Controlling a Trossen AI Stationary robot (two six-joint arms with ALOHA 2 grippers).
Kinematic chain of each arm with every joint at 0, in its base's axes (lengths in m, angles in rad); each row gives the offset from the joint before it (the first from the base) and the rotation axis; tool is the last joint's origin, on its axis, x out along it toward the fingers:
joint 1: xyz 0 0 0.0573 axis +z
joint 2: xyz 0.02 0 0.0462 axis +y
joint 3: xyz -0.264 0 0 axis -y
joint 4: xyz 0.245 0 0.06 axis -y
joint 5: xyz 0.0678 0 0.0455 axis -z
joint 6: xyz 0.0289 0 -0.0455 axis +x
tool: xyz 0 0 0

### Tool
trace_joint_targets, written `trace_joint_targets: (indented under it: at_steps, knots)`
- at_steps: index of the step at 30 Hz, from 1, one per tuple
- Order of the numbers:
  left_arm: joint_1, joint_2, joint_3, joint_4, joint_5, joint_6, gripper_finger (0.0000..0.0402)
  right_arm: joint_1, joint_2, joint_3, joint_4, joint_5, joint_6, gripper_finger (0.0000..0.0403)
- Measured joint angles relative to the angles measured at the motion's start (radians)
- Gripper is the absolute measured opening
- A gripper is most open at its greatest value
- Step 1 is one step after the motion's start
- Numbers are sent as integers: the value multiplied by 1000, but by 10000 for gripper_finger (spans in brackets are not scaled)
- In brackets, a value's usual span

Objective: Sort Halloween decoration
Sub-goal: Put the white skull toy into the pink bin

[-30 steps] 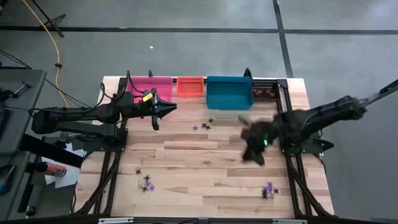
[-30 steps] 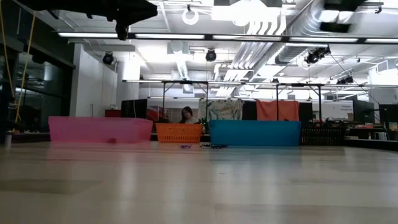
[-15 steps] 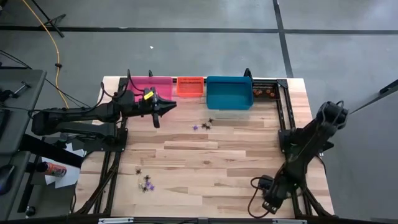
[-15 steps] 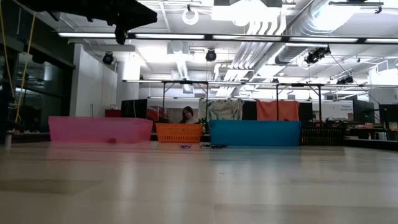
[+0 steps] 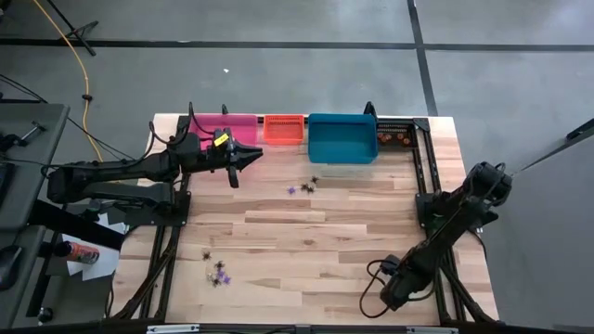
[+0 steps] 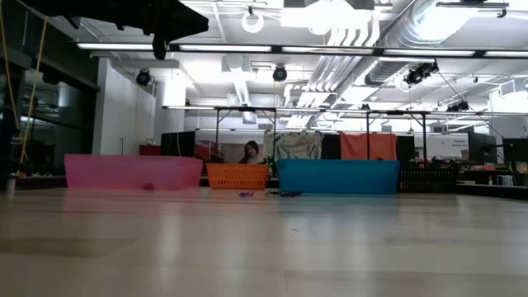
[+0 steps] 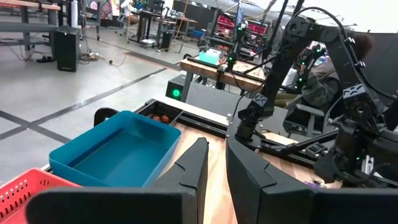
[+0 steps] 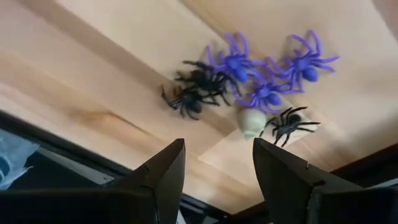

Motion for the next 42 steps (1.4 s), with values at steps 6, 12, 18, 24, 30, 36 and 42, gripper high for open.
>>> trace_joint_targets:
  at_steps: [6, 12, 18, 24, 30, 36, 42]
  knots:
    - [0, 0, 0, 0, 0, 0, 47, 0, 0, -46, 0, -44, -4, 183]
    - [0, 0, 0, 0, 0, -2, 47, 0, 0, -80, 38, -47, -5, 183]
    - [0, 0, 0, 0, 0, -1, 47, -10, 0, -81, 44, -45, -1, 163]
    - [0, 0, 0, 0, 0, -1, 47, -26, 0, -81, 43, -63, 1, 107]
    - [0, 0, 0, 0, 0, -1, 47, -33, 0, -81, 40, -113, -12, 84]
    - [0, 0, 0, 0, 0, 0, 47, -40, 0, -81, 39, -102, 1, 83]
    - [0, 0, 0, 0, 0, 0, 47, -53, 0, -81, 40, -52, -7, 90]
